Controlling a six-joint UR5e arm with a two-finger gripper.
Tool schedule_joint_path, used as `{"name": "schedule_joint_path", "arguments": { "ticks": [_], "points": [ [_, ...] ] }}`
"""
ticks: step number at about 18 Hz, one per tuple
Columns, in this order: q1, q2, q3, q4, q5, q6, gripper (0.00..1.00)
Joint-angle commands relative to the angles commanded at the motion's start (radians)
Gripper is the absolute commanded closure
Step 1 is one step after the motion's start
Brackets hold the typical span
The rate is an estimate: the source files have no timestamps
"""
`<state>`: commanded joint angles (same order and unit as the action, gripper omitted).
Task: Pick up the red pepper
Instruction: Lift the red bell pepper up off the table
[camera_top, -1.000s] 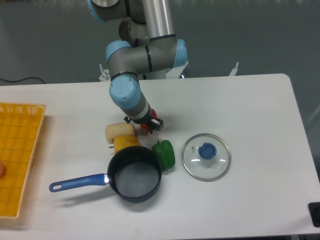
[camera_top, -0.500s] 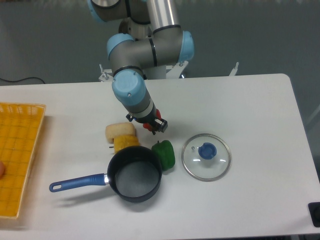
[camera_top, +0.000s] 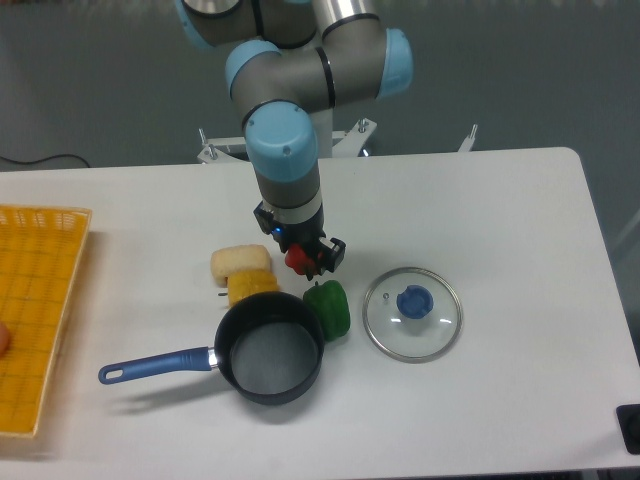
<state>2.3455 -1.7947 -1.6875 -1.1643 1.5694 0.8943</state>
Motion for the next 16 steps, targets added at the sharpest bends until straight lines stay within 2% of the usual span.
{"name": "schedule_joint_path", "arguments": {
  "ticks": [3, 5, 16],
  "points": [
    [-0.018, -0.031, 0.064, -0.002, -0.032, 0.0, 0.49],
    [-0.023, -0.032, 0.081, -0.002, -0.04, 0.0, 0.49],
    [-0.038, -0.037, 0.063, -0.002, -0.037, -0.002, 0.49]
  ]
}}
